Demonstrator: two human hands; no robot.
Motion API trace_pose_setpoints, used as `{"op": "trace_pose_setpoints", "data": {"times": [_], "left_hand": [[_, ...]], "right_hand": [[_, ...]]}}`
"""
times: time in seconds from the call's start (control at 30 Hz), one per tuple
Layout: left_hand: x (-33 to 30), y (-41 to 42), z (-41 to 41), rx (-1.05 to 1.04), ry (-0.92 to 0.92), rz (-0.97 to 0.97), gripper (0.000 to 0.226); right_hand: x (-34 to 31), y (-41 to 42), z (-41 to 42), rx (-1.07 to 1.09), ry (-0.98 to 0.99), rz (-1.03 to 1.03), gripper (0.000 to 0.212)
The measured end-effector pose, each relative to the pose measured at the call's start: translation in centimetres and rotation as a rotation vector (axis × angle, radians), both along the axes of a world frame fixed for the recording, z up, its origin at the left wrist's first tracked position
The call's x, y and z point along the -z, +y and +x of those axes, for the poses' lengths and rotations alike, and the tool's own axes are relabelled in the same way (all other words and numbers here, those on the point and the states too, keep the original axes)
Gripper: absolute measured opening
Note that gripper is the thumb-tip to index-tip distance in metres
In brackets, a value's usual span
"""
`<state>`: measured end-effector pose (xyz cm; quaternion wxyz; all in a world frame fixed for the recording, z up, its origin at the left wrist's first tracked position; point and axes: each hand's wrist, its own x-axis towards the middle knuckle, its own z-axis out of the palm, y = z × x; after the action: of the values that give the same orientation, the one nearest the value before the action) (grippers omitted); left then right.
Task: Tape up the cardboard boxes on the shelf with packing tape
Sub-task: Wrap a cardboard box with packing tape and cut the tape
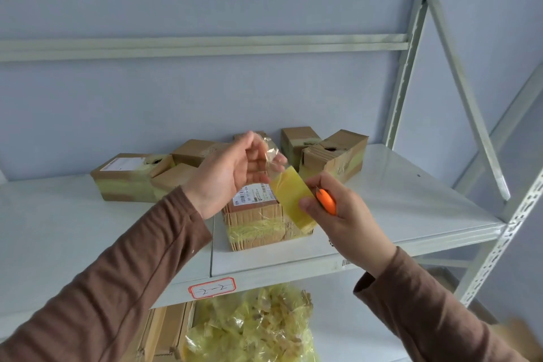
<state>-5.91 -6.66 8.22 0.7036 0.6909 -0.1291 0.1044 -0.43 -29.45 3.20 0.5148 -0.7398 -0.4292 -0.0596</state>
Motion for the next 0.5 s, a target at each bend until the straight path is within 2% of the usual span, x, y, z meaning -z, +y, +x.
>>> {"op": "trace_pose_setpoints", "data": {"times": [0.07,0.13,0.23,0.33,0.37,0.43,0.5], "left_hand": [[0.1,-0.5,0.1,-0.030,0.016,0.051,0.032],[0.1,-1.3,0.5,-0.161,-0.025,0.122,0.020],[0.1,-2.5,1.1,-0.304,-0.058,0.168,0.033],[-0.3,-3.1,2.1,-0.324,0.004,0.074,0.042],[-0.6,-3.1,2.5,-0.327,0.038,0.021,0.039],[-0.8,-2.7,3.8,-0.342,0.100,-0.048,0.026],[-0.5,-2.5,5.1,-0.348,0.141,-0.032,0.015]], "right_hand": [[-0.1,0.2,0.0,0.015,0.018,-0.006,0.009],[-0.3,0.3,0.0,0.022,0.042,-0.012,0.013],[-0.1,0.5,0.3,-0.015,0.154,-0.045,0.022],[0.3,0.1,0.6,-0.166,0.420,0.019,0.033],[0.4,-0.1,0.7,-0.232,0.497,0.054,0.036],[0.7,-0.6,0.4,-0.300,0.530,0.054,0.038],[0.9,-0.5,0.2,-0.297,0.476,0.005,0.035]]}}
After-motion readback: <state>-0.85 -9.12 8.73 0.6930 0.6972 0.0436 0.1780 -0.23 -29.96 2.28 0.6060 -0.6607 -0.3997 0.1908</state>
